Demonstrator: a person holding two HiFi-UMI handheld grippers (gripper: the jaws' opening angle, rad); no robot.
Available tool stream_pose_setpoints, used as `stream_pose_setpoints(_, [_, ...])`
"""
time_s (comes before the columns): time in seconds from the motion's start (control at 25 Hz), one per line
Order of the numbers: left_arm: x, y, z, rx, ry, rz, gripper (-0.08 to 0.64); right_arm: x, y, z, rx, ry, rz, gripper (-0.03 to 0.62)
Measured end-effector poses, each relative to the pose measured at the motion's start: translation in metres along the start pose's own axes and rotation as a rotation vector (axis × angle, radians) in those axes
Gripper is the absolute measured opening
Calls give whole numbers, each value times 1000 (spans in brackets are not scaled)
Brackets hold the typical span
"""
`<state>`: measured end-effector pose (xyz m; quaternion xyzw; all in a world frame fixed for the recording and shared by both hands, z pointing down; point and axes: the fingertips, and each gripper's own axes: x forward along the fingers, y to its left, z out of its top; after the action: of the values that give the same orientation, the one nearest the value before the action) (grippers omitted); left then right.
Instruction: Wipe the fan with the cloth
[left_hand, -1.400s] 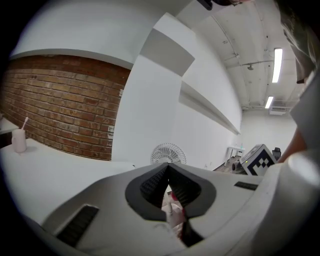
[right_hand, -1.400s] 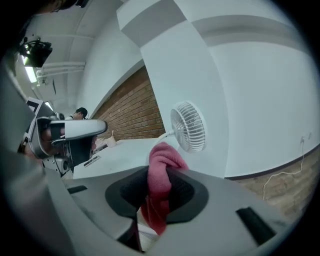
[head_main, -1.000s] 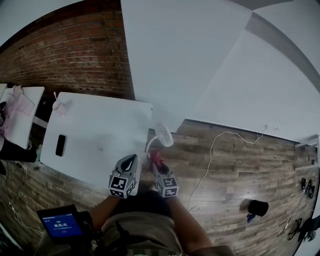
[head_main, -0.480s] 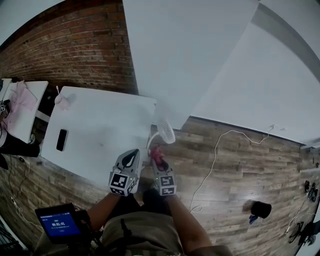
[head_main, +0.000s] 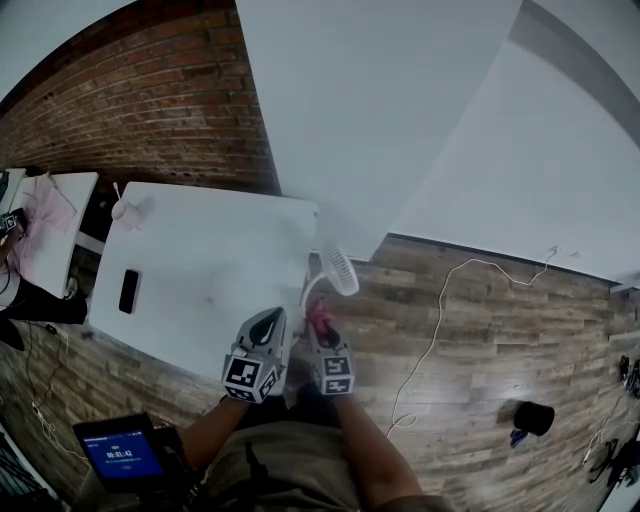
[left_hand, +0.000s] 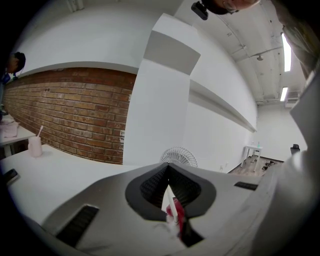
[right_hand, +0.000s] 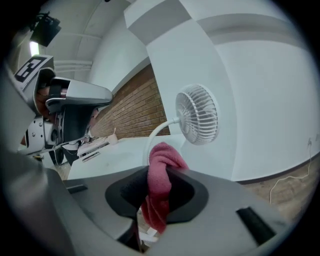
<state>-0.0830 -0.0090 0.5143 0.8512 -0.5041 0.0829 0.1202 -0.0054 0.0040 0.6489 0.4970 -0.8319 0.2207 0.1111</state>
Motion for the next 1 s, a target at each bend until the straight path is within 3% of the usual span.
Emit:
stream_pose_setpoints(0.2, [-4, -6, -1, 2, 5, -20, 21, -3, -2, -18, 26, 27, -20, 109])
stream_pose_setpoints(0.6, [-6, -6, -9, -19, 25, -11, 21, -1, -3, -20, -10, 60, -15, 110])
stream_pose_setpoints(1.0, [-9, -5, -12, -20, 33, -13, 21, -4, -14, -24, 34, 59, -48, 112])
